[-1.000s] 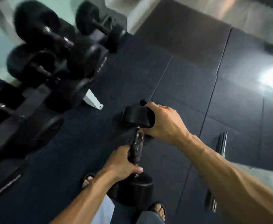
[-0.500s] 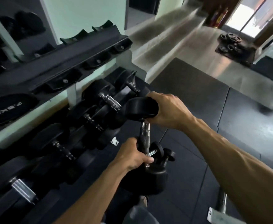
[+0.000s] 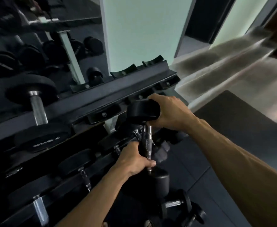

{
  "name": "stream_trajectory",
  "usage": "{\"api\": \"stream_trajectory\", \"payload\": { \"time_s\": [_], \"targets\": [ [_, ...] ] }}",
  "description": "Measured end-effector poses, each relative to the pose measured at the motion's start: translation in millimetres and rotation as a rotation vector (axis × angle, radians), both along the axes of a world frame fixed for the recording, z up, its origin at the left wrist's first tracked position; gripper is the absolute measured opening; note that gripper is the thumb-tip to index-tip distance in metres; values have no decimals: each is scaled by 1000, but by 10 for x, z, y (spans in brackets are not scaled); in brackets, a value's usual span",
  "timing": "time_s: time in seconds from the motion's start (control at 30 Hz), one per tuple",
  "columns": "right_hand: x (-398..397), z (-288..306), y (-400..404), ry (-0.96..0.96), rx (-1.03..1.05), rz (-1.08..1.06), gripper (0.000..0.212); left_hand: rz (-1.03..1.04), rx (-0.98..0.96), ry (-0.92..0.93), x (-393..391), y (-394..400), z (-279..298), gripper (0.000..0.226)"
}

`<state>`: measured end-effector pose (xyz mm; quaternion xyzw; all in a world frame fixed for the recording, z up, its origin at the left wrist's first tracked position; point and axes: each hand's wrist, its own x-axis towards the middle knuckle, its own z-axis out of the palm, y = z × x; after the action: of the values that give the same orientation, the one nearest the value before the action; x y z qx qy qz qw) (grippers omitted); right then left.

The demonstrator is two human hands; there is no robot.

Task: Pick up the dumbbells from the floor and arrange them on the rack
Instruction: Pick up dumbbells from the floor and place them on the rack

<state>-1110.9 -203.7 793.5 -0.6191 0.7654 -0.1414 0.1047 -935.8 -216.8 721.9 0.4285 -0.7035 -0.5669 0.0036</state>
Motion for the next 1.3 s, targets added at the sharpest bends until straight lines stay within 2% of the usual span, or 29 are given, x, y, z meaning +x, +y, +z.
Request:
{"api": "stream_trajectory", "payload": {
  "time_s": [0.4,0.67,0.93,1.3],
  "targets": [
    [91,-89,-1947,-69,6,172,59,222,-53,-101,61,-1644,-54,36],
    [-14,-253,-2926,-94,35,226,60,340,-37,-91,-102,-2438,-272,38],
    [-34,-470,-3459,-139,97,319,62,432,14,-92,-222,-2757,-427,37],
    [-14,-571,-3574,-126,112,400,64,496,-13,-99,-281,-2755,-526,37]
  ]
}}
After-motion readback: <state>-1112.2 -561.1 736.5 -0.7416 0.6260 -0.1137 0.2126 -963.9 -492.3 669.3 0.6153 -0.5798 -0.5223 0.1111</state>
